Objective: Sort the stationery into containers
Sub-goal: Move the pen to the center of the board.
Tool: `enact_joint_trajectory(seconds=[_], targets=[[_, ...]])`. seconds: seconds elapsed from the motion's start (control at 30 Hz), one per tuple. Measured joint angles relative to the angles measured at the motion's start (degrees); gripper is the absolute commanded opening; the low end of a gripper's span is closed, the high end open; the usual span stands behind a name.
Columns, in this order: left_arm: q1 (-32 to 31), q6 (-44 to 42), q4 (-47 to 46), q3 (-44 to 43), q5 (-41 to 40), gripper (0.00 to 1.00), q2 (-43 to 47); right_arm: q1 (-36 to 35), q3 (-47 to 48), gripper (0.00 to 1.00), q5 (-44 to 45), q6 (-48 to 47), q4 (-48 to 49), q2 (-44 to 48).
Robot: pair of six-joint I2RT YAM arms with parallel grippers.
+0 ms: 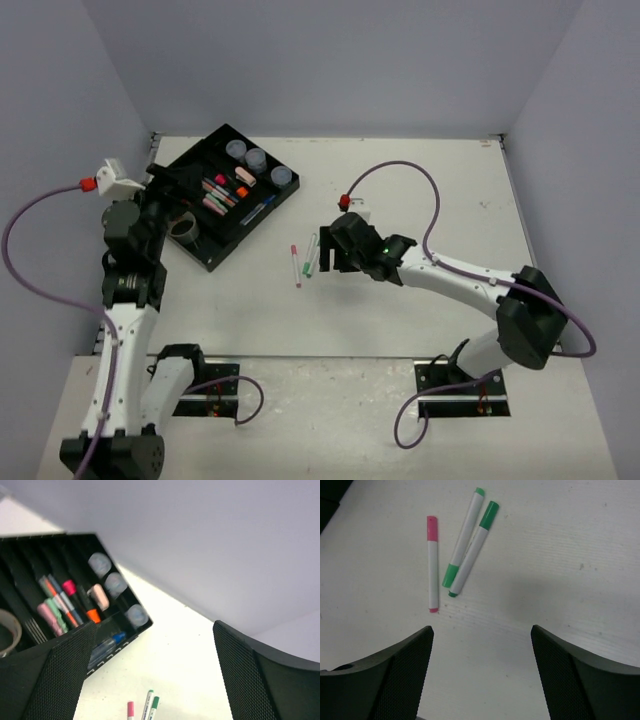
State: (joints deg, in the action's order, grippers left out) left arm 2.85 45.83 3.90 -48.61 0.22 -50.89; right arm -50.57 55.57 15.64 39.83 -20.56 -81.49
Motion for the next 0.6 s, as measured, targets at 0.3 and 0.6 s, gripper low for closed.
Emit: enact_joint_trajectory(seconds=[0.3, 0.6], targets=[[-0.1, -12.6, 12.1, 0.4, 5.6, 1.0, 16.1, 0.0, 19.9, 0.5, 1.1, 4.9, -7.7, -23.0], [-0.4, -21.3, 19.7, 4.2, 7.8, 1.0, 15.1, 0.0, 24.6, 0.45, 1.4, 7.6, -11.5, -30.9]])
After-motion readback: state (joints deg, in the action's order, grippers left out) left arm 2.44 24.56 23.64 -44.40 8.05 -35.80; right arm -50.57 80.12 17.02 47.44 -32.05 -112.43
